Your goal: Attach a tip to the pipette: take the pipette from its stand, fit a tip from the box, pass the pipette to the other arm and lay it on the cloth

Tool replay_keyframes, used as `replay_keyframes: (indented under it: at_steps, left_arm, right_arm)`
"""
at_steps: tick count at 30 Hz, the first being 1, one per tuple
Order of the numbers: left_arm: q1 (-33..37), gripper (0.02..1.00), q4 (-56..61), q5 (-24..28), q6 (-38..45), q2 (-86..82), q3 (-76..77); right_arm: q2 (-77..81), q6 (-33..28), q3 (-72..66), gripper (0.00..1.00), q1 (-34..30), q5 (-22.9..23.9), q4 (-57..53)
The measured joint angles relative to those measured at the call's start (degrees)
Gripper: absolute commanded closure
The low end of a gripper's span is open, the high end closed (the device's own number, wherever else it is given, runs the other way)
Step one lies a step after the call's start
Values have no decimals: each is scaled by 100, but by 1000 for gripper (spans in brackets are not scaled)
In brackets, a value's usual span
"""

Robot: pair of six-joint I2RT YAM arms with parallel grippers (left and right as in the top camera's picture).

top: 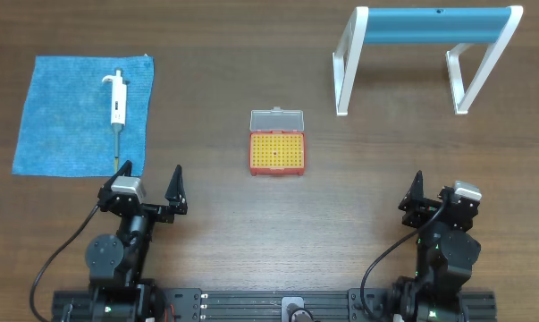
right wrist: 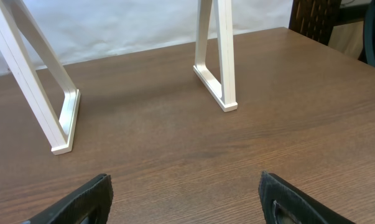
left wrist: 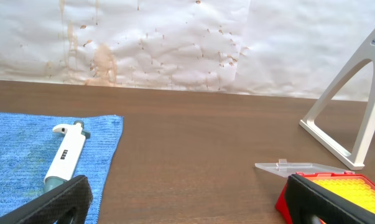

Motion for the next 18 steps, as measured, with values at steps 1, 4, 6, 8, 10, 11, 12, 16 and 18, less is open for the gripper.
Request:
replay_keyframes:
  at_steps: [1,4,6,8,10,11,12,16,18]
  left_arm:
    - [0,18,0,0,0,0,0]
    - [0,20,0,0,0,0,0]
    - [0,18,0,0,0,0,0]
    - [0,23,0,0,2,0,0]
    - [0,20,0,2,2,0,0]
    - [0,20,0,2,0,0,0]
    - [0,20,0,4,2,0,0]
    - [0,20,2,9,2,0,0]
    - [0,20,2,24,2,0,0]
  right_arm:
    - [0,0,0,224,0,0,0]
    - [0,0,0,222,0,0,0]
    - [0,0,0,161,0,0,0]
    - [-85,35,0,82,72,4,-2]
    - [-127,37,0,80,382,199,20]
    - [-129,24,-2,77,573,254,85]
    - [-129,-9,-4,80,772,264,166]
    - [-131,-525,-13,80,1506,188,769]
    - [-131,-839,-26,75,1703,50,774]
